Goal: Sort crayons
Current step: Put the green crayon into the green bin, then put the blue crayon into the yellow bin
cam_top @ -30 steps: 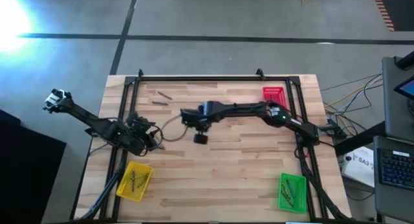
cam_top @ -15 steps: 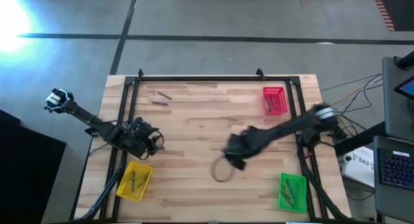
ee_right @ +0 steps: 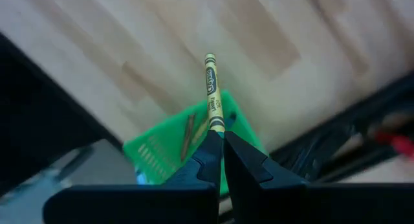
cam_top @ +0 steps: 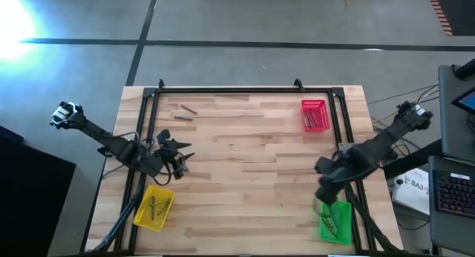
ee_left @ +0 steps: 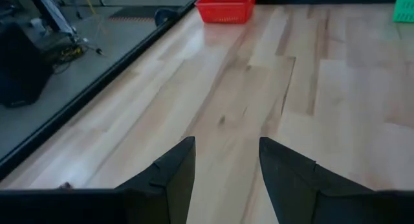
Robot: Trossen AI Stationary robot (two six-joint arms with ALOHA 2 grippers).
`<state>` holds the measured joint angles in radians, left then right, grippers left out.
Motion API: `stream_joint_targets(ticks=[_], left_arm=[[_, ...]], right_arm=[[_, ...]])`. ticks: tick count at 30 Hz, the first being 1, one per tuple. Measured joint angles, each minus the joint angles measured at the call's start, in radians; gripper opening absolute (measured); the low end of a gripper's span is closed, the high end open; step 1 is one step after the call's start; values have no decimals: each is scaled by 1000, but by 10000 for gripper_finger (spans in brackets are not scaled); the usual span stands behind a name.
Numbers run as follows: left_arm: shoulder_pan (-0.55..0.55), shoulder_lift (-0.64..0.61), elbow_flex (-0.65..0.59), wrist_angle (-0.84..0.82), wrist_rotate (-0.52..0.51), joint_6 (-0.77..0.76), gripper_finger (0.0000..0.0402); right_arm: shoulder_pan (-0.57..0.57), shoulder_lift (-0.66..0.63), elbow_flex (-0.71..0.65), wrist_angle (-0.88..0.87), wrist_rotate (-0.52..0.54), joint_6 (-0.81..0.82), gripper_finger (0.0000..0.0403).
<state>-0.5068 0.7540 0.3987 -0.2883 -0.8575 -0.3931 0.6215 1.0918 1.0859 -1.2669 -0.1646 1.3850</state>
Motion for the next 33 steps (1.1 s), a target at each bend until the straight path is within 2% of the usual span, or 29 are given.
stream_joint_targets(ticks=[5, 10, 15, 17, 22, 26, 30, 33], left_arm=[[0, 3, -5, 9, -41, 3, 155], [0, 28, -25, 6, -53, -51, 155], [0, 72, -38, 4, -93, -103, 155], [0, 86, -39, 2, -126, -156, 155], [1, 104, -39, 4, -128, -196, 155], [1, 106, -39, 4, -128, -219, 155], [1, 106, -39, 4, -128, -222, 155], [1, 107, -39, 4, -128, -222, 155]], right_arm=[[154, -63, -21, 1, -15, 228, 8], [309, -15, -28, 38, -28, 405, 9], [369, 83, -28, 69, -27, 425, 9], [370, 117, -28, 91, -27, 430, 9], [370, 198, -28, 138, -27, 416, 14], [369, 242, -28, 147, -27, 404, 45], [369, 280, -28, 150, -25, 366, 99], [365, 287, -28, 150, 17, 322, 142]])
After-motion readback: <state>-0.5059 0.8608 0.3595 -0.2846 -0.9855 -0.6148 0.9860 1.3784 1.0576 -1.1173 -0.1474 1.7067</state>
